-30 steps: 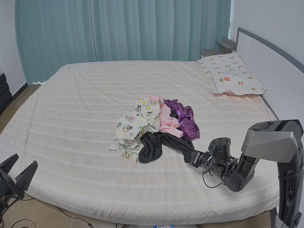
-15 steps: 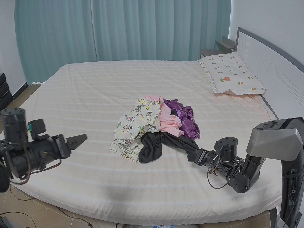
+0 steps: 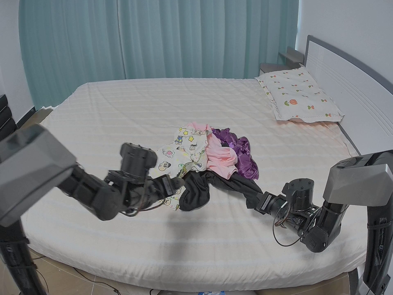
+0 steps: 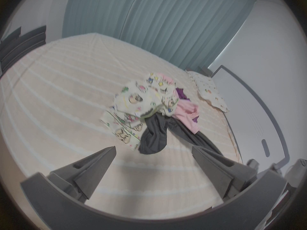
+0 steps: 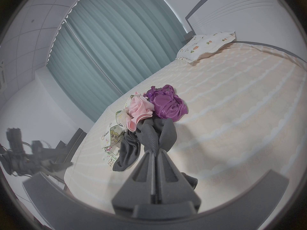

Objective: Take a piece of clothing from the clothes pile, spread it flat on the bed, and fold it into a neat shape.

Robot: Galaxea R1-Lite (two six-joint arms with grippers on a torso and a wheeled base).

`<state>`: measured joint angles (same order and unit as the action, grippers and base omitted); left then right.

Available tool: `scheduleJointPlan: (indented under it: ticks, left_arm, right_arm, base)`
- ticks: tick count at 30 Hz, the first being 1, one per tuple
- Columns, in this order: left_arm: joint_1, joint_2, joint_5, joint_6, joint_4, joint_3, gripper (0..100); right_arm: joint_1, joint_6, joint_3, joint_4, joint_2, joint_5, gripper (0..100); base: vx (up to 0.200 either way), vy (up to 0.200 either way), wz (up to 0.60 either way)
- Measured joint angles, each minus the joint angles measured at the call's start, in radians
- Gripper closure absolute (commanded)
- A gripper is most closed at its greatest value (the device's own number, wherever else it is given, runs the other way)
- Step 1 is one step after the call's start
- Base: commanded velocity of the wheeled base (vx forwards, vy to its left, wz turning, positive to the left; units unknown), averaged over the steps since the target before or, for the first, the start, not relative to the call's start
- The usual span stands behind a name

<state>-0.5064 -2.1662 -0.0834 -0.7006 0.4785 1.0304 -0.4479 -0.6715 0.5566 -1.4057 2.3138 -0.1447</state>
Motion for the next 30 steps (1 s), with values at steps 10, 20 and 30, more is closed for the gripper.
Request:
scheduleJointPlan:
  ticks: [10,20,30]
  left_arm:
    - [-0.074,-0.312,-0.050,-0.120,0.004,0.294,0]
    - [-0.083,-0.394,-0.130,-0.126,0.003,0.357,0]
    - [-0.083,-0.409,-0.188,-0.120,-0.055,0.381,0]
  right_arm:
    - [0.004,-0.031,-0.032,-0.025,-0.011,-0.008,100]
    - [0.003,-0.033,-0.037,-0.027,-0.011,-0.016,100]
    - [0.002,-0.032,-0.035,-0.026,-0.008,-0.016,100]
  base:
    - [0.000,0.000,0.00]
    - [0.000,0.000,0.00]
    - [0.000,0.000,0.00]
